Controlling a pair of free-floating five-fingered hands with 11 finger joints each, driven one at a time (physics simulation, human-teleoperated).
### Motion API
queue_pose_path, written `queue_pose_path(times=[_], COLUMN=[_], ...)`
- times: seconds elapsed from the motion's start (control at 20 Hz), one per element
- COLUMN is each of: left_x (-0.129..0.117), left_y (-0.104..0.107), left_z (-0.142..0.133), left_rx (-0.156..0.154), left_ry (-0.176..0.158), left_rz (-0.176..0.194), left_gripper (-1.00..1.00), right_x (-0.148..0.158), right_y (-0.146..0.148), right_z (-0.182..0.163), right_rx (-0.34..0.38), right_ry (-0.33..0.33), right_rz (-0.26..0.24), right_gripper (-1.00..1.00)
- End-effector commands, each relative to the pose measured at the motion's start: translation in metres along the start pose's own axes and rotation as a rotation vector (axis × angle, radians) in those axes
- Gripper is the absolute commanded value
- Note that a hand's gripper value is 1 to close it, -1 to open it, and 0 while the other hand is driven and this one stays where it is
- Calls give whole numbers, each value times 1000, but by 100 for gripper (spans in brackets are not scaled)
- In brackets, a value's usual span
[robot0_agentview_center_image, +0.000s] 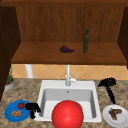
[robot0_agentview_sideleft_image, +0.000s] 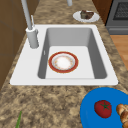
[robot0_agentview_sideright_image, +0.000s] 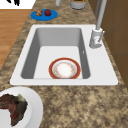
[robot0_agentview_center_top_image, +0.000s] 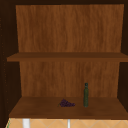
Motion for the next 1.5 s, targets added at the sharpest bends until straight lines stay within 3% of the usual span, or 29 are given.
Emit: queue_pose_path(times=[0.0,0.45,0.95,1.2,1.45], left_x=[0,0,0,0,0], left_y=[0,0,0,0,0], left_z=[0,0,0,0,0], left_rx=[0,0,0,0,0], left_ry=[0,0,0,0,0], left_rz=[0,0,0,0,0], left_gripper=[0,0,0,0,0], right_x=[24,62,64,67,64], right_y=[-19,-65,-116,-144,-185], right_z=[27,93,161,184,203], right_rx=[5,6,8,45,36], right_ry=[9,21,24,41,66], right_rz=[-9,-21,-38,-52,-37], right_gripper=[-100,-100,-100,-100,-100])
